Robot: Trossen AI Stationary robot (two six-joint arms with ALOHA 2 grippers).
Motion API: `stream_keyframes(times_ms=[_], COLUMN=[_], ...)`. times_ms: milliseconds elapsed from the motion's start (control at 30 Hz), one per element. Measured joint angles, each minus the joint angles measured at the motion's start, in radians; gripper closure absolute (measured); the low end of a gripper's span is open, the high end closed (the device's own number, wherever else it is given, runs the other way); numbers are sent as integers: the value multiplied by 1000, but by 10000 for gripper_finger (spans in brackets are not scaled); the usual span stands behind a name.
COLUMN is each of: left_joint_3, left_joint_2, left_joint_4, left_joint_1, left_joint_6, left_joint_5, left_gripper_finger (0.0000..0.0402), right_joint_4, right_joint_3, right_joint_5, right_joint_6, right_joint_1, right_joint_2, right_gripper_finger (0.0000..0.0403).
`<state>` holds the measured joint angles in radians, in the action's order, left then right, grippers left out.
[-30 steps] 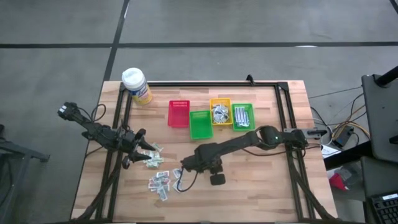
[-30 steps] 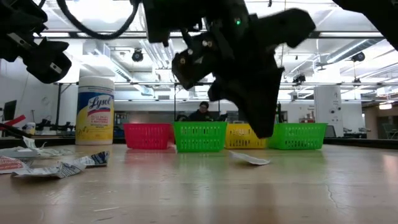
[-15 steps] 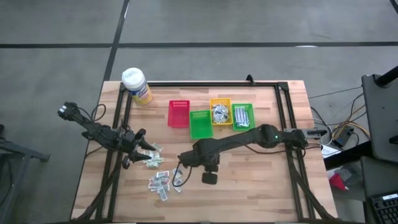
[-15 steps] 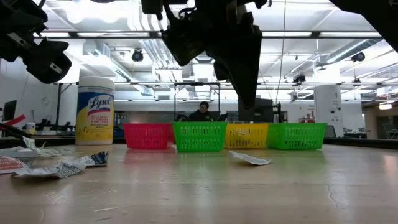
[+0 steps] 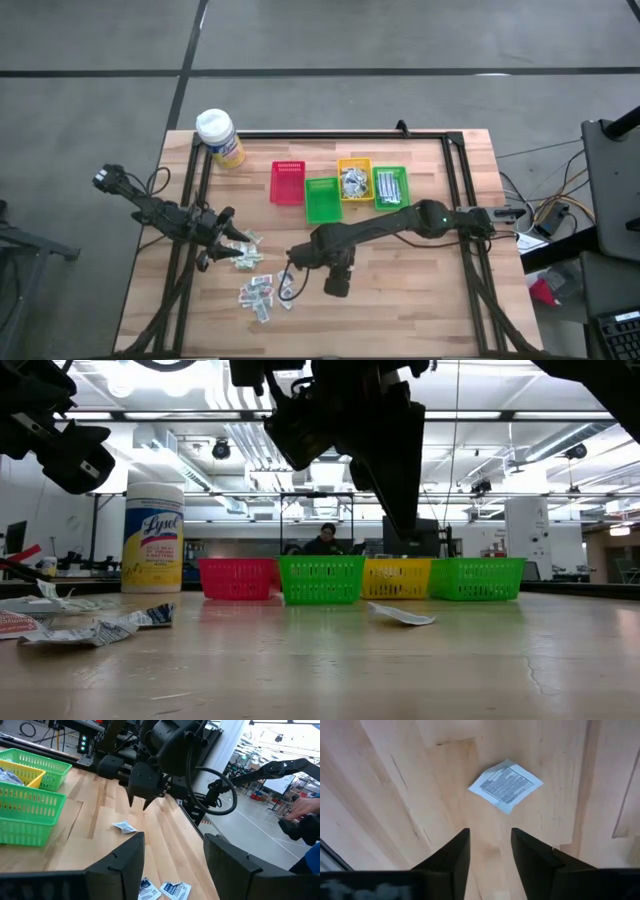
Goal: Pick & Place First Aid Supplies
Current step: Put the alcohol pad into the yellow basket
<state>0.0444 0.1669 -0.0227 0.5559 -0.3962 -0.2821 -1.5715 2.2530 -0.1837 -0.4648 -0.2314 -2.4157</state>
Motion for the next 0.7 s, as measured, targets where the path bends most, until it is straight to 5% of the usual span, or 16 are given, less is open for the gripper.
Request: stream_keyframes(times_ms=[267,700], left_joint_3=[0,0], left_joint_2=[0,0], left_joint_4=[0,1], left_joint_1=[0,0], left_joint_6=[2,3], left_joint_5=[0,0], left_gripper_finger=[204,204], right_joint_4=[0,19], right_joint_3=[-75,-187], right_joint_5=[4,2], right_joint_6=[1,-42], right_joint_1=[12,50], right_joint_2=[0,0], right_gripper_finger=[222,220])
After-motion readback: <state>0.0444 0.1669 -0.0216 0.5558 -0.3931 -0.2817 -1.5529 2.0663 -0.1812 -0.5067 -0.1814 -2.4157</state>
